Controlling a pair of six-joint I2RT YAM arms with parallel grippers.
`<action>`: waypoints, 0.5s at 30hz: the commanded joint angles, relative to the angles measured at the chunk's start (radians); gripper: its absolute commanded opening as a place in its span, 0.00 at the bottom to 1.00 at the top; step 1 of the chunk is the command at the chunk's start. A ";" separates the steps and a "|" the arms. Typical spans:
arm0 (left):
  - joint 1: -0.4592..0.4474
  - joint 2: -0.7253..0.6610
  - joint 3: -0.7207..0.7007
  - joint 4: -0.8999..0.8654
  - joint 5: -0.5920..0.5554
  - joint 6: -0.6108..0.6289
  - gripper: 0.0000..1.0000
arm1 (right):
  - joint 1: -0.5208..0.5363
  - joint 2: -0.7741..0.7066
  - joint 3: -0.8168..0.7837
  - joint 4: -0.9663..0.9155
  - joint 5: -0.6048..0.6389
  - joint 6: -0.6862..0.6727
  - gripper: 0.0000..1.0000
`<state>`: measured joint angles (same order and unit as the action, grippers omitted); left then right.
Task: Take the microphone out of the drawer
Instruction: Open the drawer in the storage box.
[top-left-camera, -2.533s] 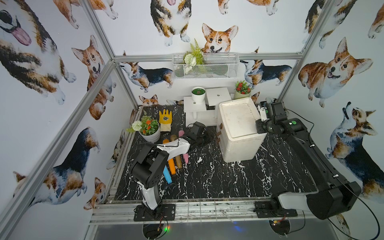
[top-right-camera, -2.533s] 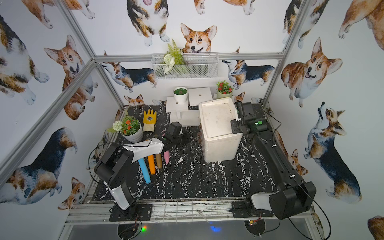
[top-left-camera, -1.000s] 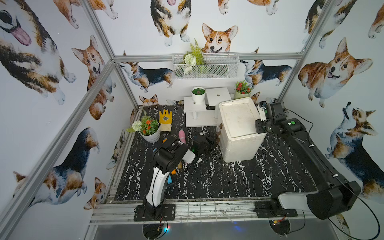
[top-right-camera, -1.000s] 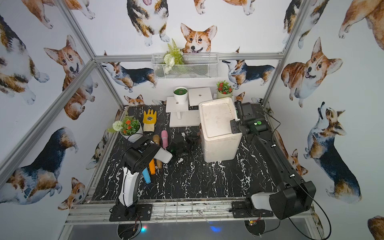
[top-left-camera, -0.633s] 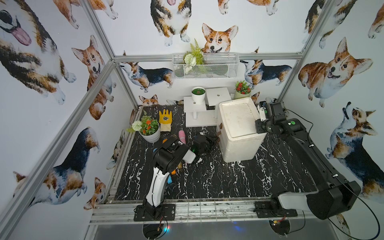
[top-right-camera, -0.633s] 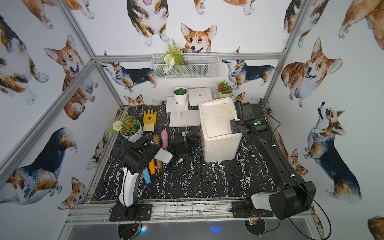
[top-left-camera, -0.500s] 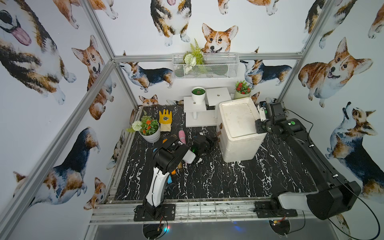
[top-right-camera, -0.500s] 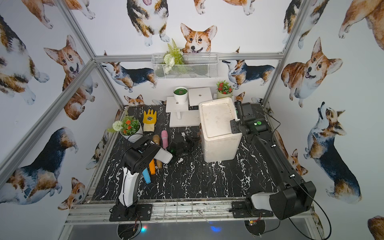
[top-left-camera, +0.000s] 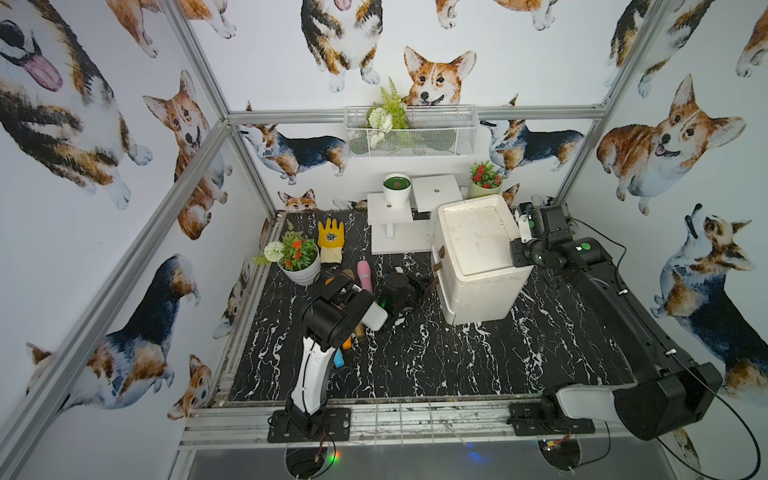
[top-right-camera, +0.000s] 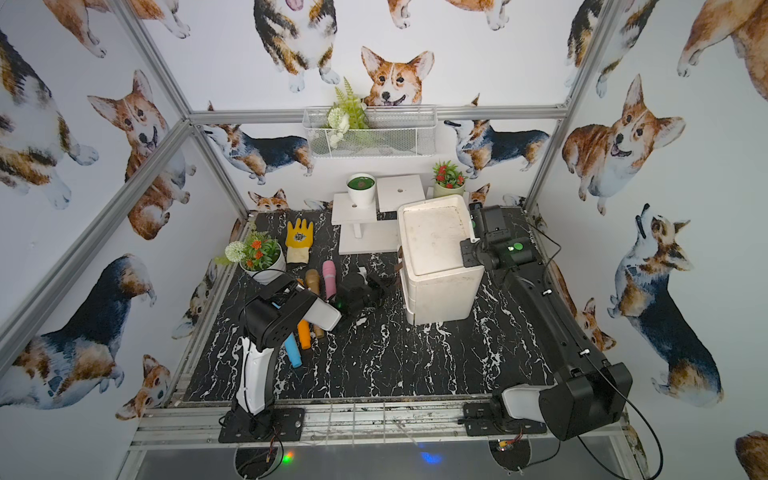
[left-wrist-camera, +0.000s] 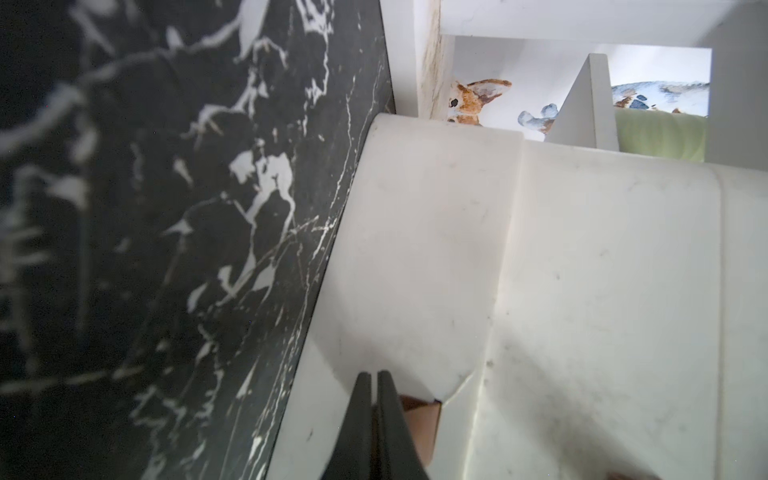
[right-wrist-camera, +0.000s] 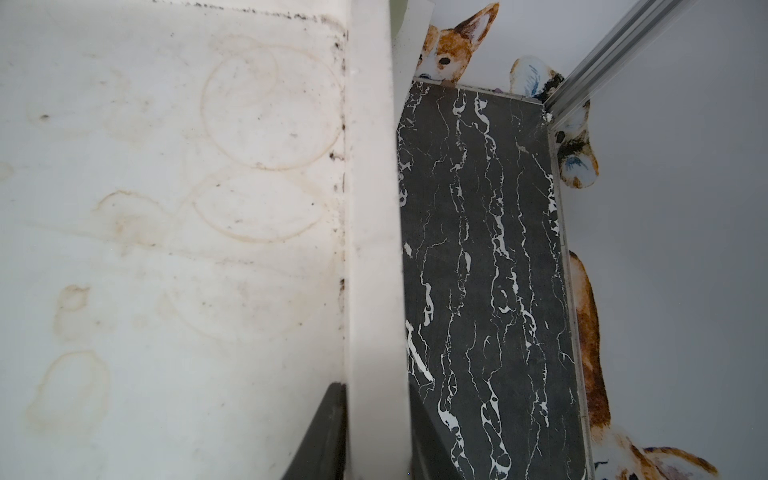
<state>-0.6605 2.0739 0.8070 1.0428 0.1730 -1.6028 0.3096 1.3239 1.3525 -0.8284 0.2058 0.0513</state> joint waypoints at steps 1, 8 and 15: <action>0.014 -0.036 -0.020 -0.060 0.014 0.064 0.00 | 0.010 0.022 -0.029 -0.245 -0.060 -0.007 0.25; 0.055 -0.096 -0.080 -0.100 0.021 0.104 0.00 | 0.010 0.021 -0.030 -0.245 -0.053 -0.007 0.25; 0.093 -0.160 -0.122 -0.155 0.038 0.147 0.00 | 0.010 0.023 -0.030 -0.245 -0.050 -0.007 0.25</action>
<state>-0.5804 1.9366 0.6987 0.9344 0.1921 -1.4979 0.3099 1.3228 1.3499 -0.8246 0.2073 0.0513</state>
